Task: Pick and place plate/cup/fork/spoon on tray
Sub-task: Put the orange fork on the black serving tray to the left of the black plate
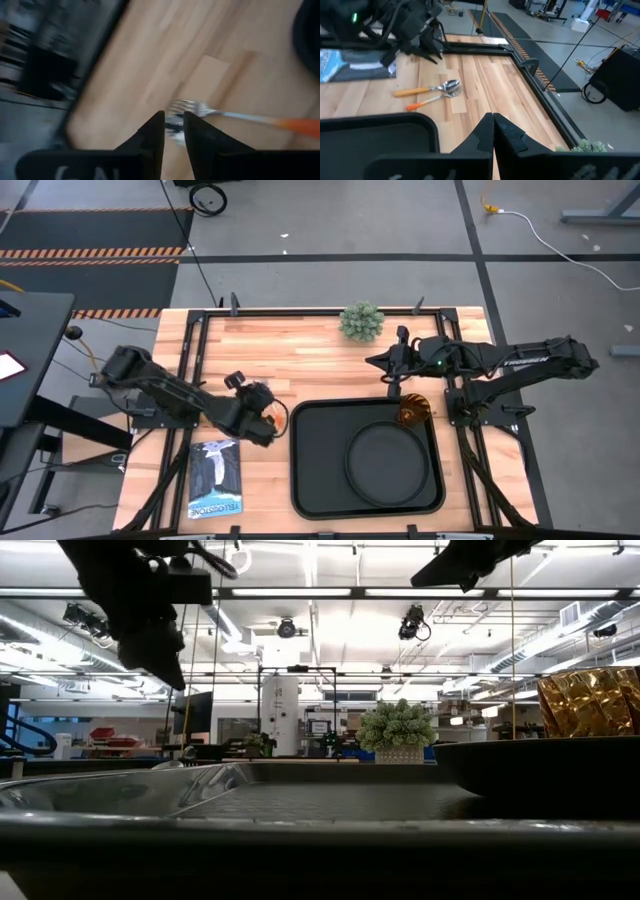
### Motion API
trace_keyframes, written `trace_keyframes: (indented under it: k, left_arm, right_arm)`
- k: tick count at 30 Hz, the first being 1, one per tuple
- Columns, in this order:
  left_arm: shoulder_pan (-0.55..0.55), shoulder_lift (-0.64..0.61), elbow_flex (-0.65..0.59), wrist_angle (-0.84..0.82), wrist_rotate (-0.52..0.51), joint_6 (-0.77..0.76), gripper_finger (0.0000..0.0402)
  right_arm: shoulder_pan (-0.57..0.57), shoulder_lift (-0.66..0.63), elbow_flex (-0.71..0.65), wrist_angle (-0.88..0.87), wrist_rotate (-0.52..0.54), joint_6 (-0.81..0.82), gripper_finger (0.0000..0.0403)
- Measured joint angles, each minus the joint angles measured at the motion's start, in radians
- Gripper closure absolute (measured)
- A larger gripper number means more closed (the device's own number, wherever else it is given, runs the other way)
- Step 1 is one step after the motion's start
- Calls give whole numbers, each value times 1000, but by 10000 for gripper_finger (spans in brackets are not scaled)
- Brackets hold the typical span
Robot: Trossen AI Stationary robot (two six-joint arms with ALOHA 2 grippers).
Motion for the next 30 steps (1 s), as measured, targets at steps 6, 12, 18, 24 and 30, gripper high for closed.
trace_keyframes:
  k: [6,12,18,24,30]
  left_arm:
    - [22,-123,-93,192,81,-130,352]
    - [39,-110,-103,294,93,-410,360]
    - [90,-54,-103,341,103,-565,337]
    - [172,18,-103,334,197,-659,285]
    - [206,72,-103,359,249,-694,254]
  right_arm:
    - [0,31,0,61,-1,-53,395]
    - [-18,78,0,143,-36,-151,395]
    - [-46,129,0,171,-83,-223,395]
    - [-55,143,-17,171,-136,-215,395]
    - [-54,137,-63,184,-138,-190,395]
